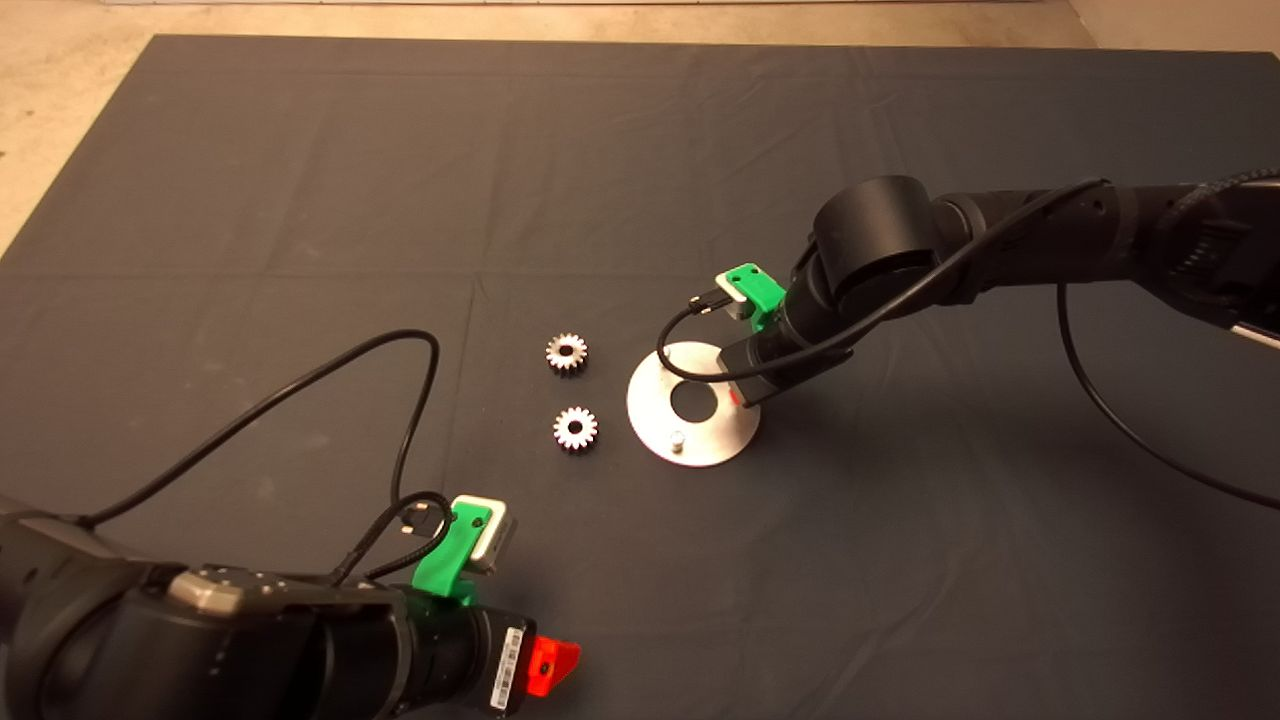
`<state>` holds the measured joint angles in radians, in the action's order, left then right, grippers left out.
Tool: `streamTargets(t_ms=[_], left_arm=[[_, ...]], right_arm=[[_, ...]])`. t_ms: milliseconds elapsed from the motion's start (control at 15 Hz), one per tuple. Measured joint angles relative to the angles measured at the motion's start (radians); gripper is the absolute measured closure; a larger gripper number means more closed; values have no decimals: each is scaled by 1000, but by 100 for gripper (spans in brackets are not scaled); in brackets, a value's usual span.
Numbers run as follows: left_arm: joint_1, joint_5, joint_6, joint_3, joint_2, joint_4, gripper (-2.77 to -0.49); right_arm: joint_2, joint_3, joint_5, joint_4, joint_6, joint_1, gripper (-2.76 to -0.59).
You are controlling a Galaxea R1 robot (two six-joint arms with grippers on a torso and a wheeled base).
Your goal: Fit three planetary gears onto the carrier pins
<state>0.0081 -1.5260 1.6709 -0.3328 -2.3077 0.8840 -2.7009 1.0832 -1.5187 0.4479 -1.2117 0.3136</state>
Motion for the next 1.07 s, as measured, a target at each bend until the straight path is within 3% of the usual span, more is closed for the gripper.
streamTargets(t_ms=[533,1067], left_arm=[[0,0,0,0,0,0,-275],[0,0,0,0,0,0,-275]], right_arm=[[0,0,0,0,0,2,-132],[5,-22,-3,-2,0,3,-176]])
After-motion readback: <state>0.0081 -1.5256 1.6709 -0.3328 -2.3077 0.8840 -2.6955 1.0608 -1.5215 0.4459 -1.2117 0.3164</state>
